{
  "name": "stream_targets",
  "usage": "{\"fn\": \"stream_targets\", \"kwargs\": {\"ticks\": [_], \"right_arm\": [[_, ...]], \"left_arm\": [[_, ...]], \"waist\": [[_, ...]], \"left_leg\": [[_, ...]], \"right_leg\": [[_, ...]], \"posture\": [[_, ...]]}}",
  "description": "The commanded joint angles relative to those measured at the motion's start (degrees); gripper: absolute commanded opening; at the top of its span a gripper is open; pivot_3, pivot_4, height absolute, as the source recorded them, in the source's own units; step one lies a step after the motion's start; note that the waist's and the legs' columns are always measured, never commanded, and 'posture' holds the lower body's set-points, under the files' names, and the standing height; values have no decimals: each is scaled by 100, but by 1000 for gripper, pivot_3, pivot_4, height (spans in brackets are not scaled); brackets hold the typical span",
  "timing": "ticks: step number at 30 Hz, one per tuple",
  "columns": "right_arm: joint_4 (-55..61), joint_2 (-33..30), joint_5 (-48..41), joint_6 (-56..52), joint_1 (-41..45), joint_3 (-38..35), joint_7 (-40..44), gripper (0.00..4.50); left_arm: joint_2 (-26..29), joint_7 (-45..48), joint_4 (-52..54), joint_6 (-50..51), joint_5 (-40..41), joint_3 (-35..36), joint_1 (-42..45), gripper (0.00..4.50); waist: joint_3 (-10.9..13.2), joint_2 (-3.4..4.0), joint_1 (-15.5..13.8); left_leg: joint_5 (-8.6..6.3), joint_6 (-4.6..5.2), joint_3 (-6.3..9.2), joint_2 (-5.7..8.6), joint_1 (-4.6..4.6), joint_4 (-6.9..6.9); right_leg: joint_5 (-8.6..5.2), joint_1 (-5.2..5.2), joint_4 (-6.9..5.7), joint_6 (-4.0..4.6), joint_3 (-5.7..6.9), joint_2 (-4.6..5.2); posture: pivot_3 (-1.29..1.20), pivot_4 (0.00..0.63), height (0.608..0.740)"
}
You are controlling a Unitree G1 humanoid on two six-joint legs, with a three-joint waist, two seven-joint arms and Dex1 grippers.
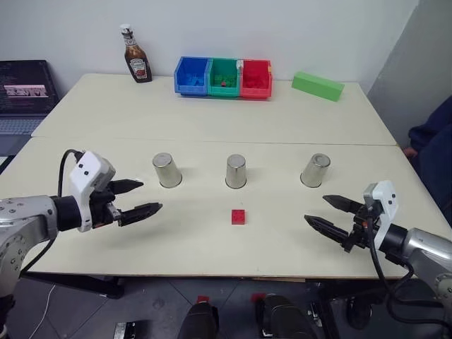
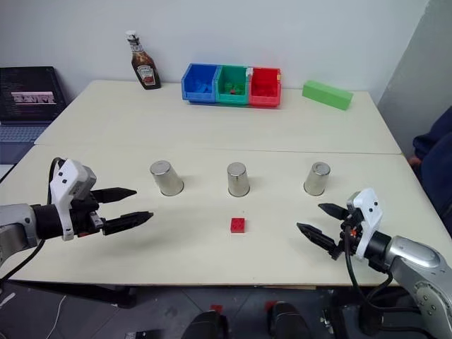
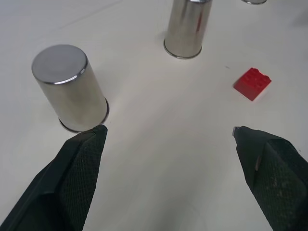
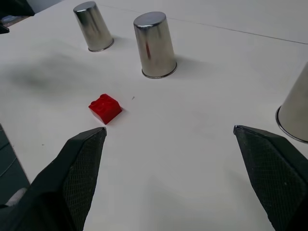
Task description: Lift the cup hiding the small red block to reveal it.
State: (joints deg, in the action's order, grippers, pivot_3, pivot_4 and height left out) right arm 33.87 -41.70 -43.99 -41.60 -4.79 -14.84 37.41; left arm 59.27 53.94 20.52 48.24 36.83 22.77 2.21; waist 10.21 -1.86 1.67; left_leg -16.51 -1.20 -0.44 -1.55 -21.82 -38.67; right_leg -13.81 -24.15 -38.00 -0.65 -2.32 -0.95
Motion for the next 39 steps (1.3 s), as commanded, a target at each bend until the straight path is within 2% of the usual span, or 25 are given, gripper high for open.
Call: {"fn": "stream_targets", "kwargs": {"ticks": [1,39], "right_arm": [[24,-13,-28,122,110,-122,57,4500],[-36,46,6,115,241,-22,10,4500]], "left_arm": [[102,77,185,-156,-62,90,-65,4458],[129,109,96,-155,-41,149,-35,4458]], "waist": [[0,0,0],[0,0,0]], "left_leg": [[0,0,0,0,1,0],[0,0,-1,1,0,-1]], "right_leg": [[0,0,0,0,0,0],[0,0,-1,0,-2,0]], "posture": [[0,150,740],[0,150,740]]}}
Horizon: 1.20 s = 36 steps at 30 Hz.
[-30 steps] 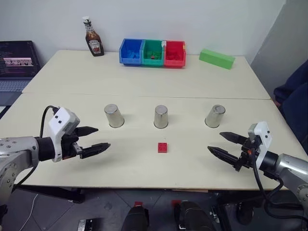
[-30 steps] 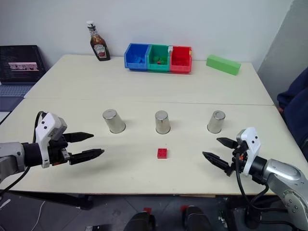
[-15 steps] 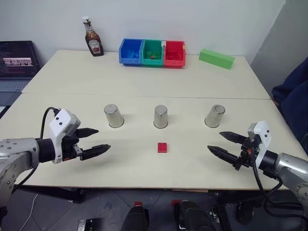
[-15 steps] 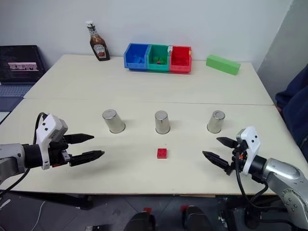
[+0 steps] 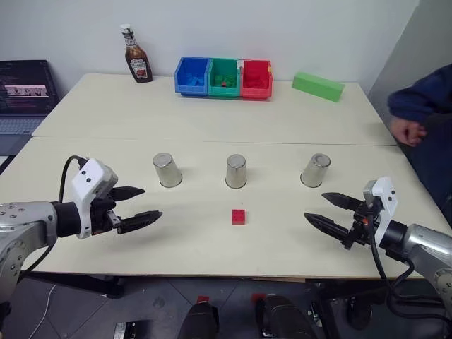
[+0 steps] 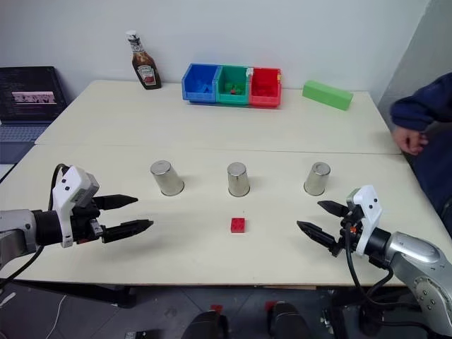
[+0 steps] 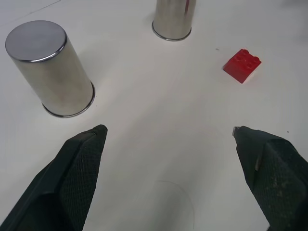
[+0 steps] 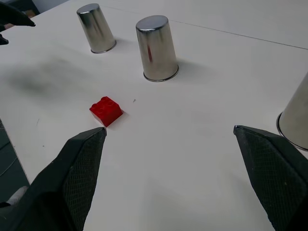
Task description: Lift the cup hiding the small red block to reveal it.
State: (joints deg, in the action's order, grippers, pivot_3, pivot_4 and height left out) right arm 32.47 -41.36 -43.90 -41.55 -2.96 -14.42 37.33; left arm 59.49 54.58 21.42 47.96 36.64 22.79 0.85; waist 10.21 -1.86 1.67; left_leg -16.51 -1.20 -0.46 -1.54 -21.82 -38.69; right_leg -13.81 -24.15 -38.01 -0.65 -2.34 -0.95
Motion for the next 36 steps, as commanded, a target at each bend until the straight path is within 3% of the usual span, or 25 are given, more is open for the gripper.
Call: {"fn": "stream_targets", "kwargs": {"ticks": [1,36], "right_arm": [[104,12,-3,110,58,-64,18,4500],[93,101,76,125,134,-5,4,4500]], "left_arm": [[108,47,-1,-129,-26,145,105,4458],[88,32,-56,-265,-46,77,164,4458]], "waist": [[0,0,0],[0,0,0]], "left_leg": [[0,0,0,0,0,0],[0,0,0,0,0,0]], "right_leg": [[0,0,0,0,1,0],[0,0,0,0,0,0]], "posture": [[0,150,740],[0,150,740]]}}
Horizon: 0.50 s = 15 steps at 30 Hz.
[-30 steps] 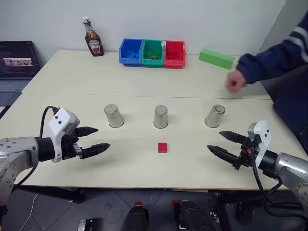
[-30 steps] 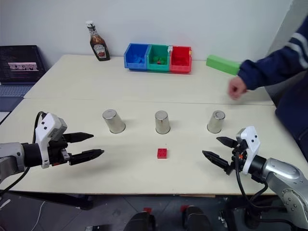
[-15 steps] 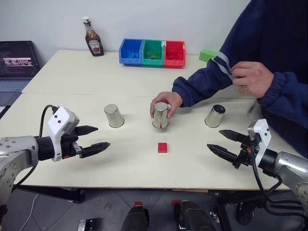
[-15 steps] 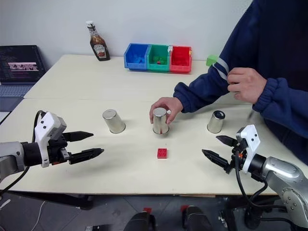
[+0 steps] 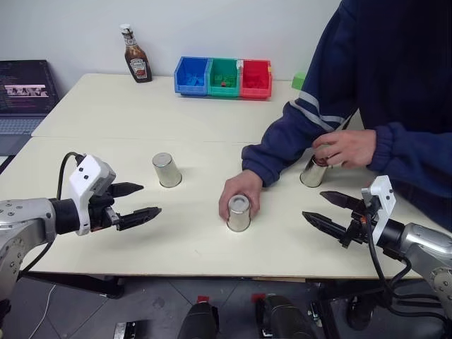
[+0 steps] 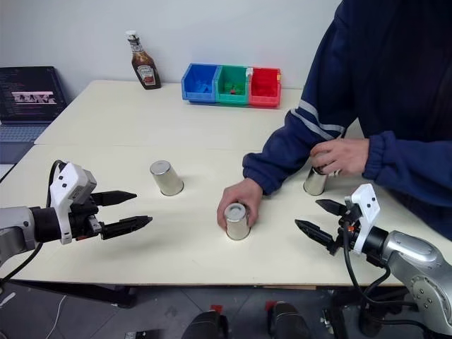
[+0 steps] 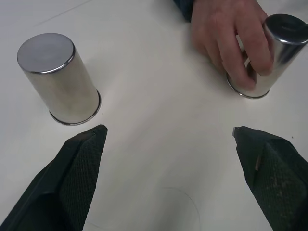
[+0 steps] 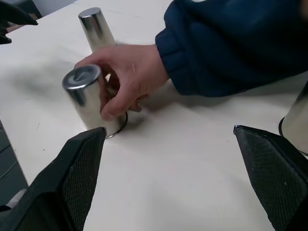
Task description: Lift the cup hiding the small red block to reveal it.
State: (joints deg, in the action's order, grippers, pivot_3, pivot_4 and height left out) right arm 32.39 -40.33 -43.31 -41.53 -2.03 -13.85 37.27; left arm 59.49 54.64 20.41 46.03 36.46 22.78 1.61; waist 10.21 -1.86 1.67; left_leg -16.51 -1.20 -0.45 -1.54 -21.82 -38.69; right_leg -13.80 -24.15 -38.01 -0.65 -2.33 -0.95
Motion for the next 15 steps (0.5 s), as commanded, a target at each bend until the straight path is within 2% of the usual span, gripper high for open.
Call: {"fn": "stream_targets", "kwargs": {"ticks": [1,15], "right_arm": [[99,-3,17,124,42,-66,14,4500],[61,53,62,122,130,-23,3,4500]], "left_arm": [[86,23,48,-76,-29,70,89,4458],[96,1,19,-90,-60,57,139,4458]], "waist": [[0,0,0],[0,0,0]], "left_leg": [[0,0,0,0,0,0],[0,0,0,0,0,0]], "right_leg": [[0,0,0,0,1,0],[0,0,0,0,0,0]], "posture": [[0,150,740],[0,150,740]]}}
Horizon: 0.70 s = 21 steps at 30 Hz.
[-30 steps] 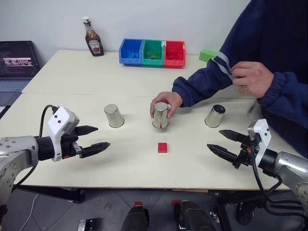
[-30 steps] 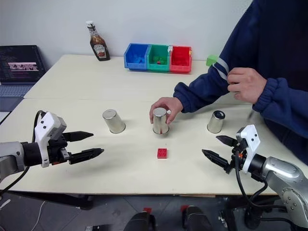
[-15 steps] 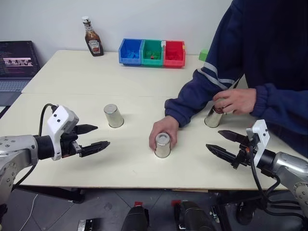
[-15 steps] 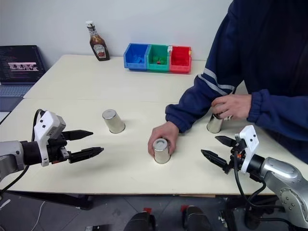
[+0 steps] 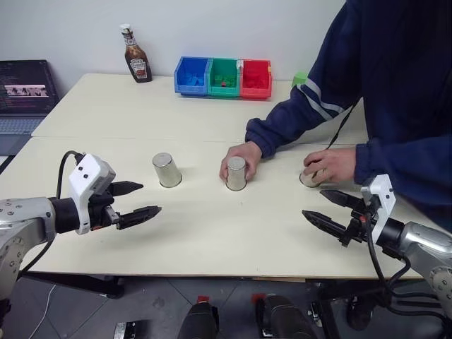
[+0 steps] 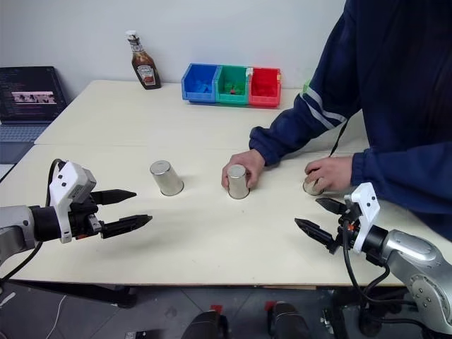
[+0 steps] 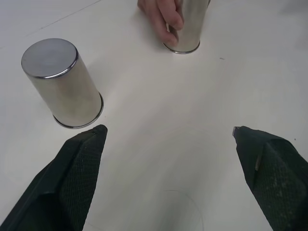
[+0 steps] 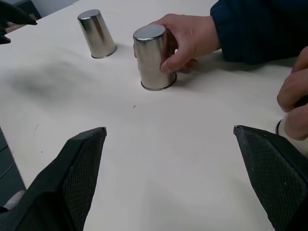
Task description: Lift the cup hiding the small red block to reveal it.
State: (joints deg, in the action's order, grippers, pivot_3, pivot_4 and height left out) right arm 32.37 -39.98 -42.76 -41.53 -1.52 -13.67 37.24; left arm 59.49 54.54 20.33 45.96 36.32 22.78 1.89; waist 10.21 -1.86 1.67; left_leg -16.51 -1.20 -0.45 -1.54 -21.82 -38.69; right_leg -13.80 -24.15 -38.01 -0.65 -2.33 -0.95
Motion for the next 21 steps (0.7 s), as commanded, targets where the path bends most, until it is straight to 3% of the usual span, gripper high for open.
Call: {"fn": "stream_targets", "kwargs": {"ticks": [1,21], "right_arm": [[60,20,8,123,82,-39,4,4500],[242,9,-118,-38,138,-64,-189,4500]], "left_arm": [[98,14,20,-83,-46,53,118,4458],[50,24,-36,-152,-131,-70,240,4458]], "waist": [[0,0,0],[0,0,0]], "left_leg": [[0,0,0,0,0,0],[0,0,0,0,0,0]], "right_leg": [[0,0,0,0,0,0],[0,0,0,0,0,0]], "posture": [[0,150,740],[0,150,740]]}}
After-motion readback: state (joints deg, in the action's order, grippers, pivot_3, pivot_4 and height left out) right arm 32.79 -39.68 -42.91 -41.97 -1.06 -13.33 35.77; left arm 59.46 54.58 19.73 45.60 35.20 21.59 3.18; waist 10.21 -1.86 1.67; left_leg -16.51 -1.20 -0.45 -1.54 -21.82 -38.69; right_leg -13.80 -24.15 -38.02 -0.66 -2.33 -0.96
